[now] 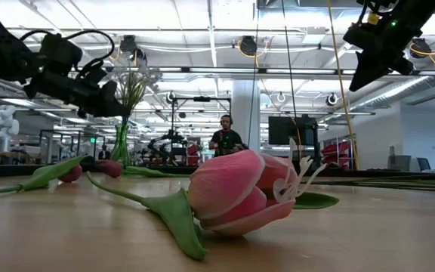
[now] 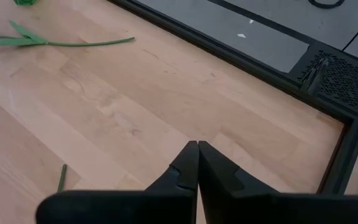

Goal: Sort flowers into vase by color
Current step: Put the light blue flowers into the green vase, then put the top red tulip into the transparent vase

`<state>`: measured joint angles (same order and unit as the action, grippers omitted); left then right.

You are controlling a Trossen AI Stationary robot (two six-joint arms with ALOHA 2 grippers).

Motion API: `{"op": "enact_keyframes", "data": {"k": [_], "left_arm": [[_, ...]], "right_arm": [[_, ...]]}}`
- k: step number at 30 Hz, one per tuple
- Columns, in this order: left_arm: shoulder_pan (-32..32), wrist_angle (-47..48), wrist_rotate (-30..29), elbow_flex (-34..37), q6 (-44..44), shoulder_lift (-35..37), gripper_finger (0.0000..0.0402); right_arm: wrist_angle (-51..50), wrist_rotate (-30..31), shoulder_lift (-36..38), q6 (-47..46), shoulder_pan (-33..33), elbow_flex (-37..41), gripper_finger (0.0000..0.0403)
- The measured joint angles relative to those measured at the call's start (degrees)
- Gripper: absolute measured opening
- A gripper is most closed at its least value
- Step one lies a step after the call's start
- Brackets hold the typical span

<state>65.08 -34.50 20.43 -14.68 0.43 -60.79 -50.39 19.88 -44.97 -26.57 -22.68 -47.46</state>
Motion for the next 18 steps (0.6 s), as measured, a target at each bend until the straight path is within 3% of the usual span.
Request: {"op": "enact_keyframes", "data": {"k": [12,18], "left_arm": [[0.0,5.9,0.5,-0.6,0.0,4.9,0.0119],[0.0,17.5,0.5,-3.9,5.1,11.5,0.0119]], "right_arm": [[0.0,-0.3,0.0,0.0,0.0,0.0,0.0000],[0.0,-0.3,0.0,0.2,0.0,0.0,0.0000]]}}
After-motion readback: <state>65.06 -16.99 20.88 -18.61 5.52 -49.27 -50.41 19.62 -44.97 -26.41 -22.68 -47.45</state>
